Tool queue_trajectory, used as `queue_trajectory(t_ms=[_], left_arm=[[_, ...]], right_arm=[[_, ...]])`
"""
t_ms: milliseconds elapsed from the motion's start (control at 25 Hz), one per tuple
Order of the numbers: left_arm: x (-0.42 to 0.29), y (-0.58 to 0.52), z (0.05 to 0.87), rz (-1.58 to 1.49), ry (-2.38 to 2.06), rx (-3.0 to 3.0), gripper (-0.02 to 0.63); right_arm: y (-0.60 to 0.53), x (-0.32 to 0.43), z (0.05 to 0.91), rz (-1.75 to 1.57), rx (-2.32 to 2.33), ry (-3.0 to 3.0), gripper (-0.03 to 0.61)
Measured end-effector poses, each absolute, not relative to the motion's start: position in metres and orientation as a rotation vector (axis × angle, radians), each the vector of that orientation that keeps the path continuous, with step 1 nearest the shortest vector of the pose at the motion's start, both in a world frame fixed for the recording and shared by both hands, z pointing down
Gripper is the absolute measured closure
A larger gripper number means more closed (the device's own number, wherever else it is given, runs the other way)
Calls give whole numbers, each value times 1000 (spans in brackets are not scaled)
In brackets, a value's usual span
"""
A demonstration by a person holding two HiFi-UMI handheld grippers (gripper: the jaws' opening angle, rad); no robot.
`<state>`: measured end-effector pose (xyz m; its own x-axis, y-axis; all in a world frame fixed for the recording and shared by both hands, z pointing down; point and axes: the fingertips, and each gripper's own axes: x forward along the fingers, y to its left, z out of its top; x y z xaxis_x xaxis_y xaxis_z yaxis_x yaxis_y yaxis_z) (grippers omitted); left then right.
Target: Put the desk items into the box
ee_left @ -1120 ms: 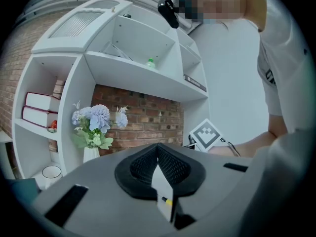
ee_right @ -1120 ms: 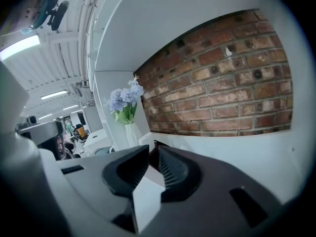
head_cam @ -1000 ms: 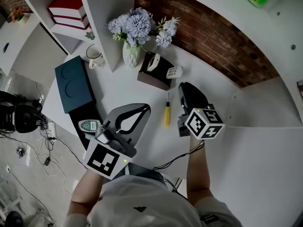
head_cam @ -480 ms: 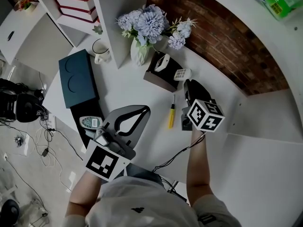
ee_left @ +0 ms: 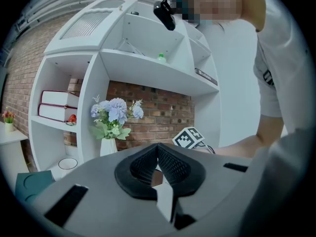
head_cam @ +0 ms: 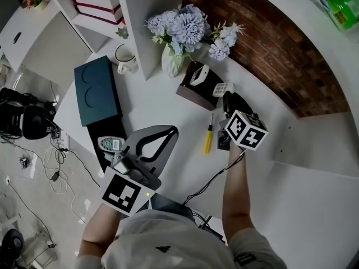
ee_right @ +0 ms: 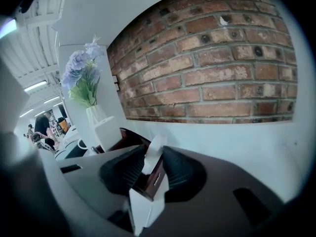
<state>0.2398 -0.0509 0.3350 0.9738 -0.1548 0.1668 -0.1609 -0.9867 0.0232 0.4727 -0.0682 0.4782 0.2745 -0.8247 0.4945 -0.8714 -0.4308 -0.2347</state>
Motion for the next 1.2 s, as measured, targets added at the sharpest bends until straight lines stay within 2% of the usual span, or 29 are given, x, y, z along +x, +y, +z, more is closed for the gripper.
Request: queue_trajectory(t_ms=[360, 600, 1200], left_arm=[[232, -58, 334, 260, -281, 3084, 601], [225, -60, 332, 264, -303, 3078, 601], [212, -48, 323, 204, -288, 3084, 601]], right_arm=[[-78, 477, 490, 926, 2467, -1594, 442], [-80, 474, 489, 968, 2499, -1599, 453], [-73, 454, 416, 678, 2536, -1692, 476]])
